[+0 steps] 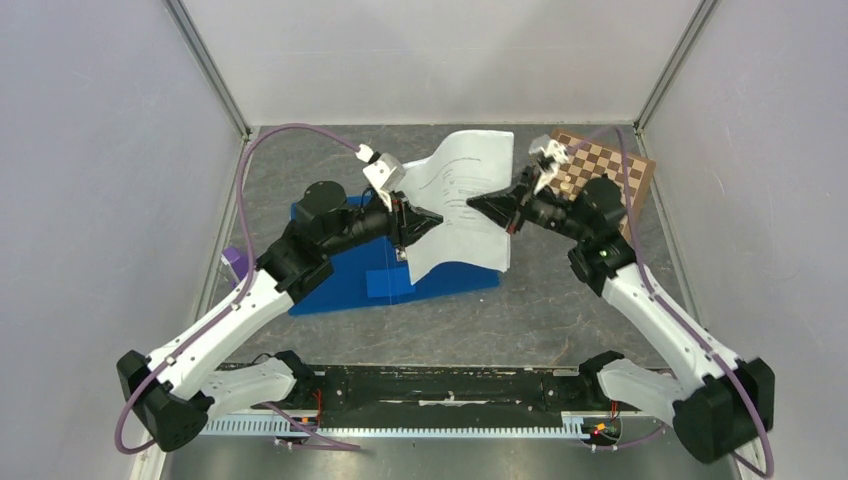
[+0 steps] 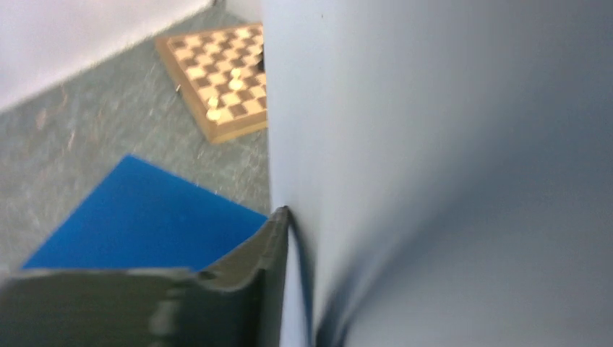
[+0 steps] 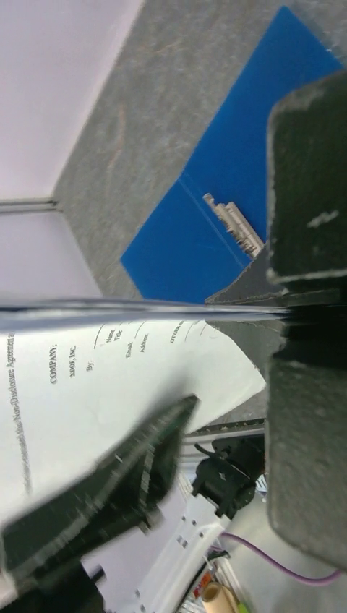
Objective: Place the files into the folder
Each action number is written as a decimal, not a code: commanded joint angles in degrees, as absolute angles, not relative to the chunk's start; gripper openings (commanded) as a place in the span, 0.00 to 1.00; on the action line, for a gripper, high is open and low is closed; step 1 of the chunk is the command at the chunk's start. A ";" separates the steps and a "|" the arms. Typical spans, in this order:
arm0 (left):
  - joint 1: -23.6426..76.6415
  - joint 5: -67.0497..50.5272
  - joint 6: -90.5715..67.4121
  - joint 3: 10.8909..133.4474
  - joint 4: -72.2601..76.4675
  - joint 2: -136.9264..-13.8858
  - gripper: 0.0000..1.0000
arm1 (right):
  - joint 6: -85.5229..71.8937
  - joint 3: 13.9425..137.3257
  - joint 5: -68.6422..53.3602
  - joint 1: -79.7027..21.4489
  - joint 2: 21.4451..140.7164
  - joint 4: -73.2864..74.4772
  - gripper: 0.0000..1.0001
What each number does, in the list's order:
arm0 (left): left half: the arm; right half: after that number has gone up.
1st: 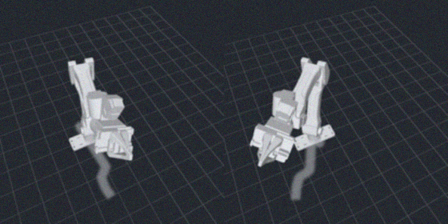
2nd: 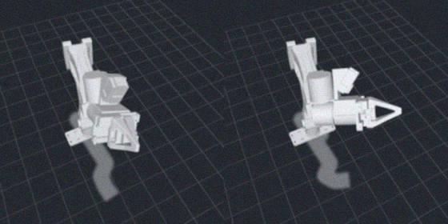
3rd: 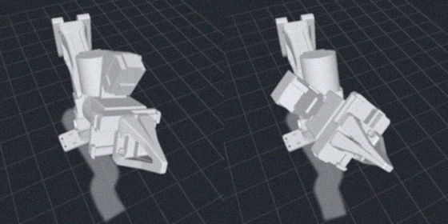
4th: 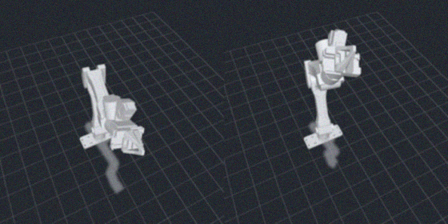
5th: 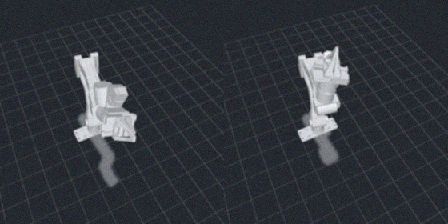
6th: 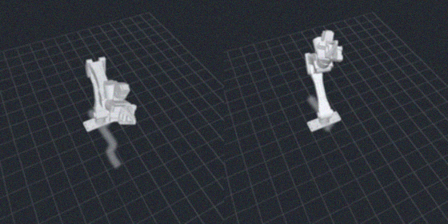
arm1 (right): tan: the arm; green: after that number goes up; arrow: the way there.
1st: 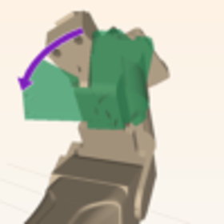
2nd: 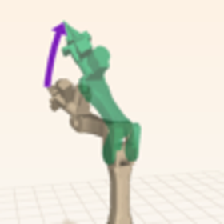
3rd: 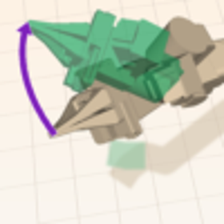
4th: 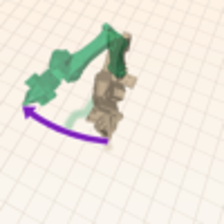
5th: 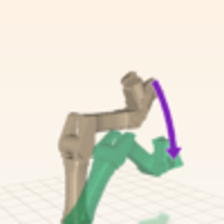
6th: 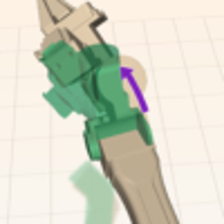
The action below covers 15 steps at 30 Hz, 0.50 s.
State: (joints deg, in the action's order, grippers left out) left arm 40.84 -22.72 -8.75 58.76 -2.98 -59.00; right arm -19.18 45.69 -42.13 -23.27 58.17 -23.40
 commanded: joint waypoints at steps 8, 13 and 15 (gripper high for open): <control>40.08 17.74 -24.83 62.73 -16.34 -72.55 0.52 | -19.30 65.25 -30.49 -23.64 91.55 1.82 0.00; 36.61 23.90 -33.42 64.48 -18.11 -84.96 0.51 | -18.21 73.64 -25.69 -23.79 107.27 4.95 0.00; 35.49 25.59 -35.00 66.41 -19.24 -89.33 0.50 | -17.09 74.86 -23.60 -23.81 110.31 6.23 0.00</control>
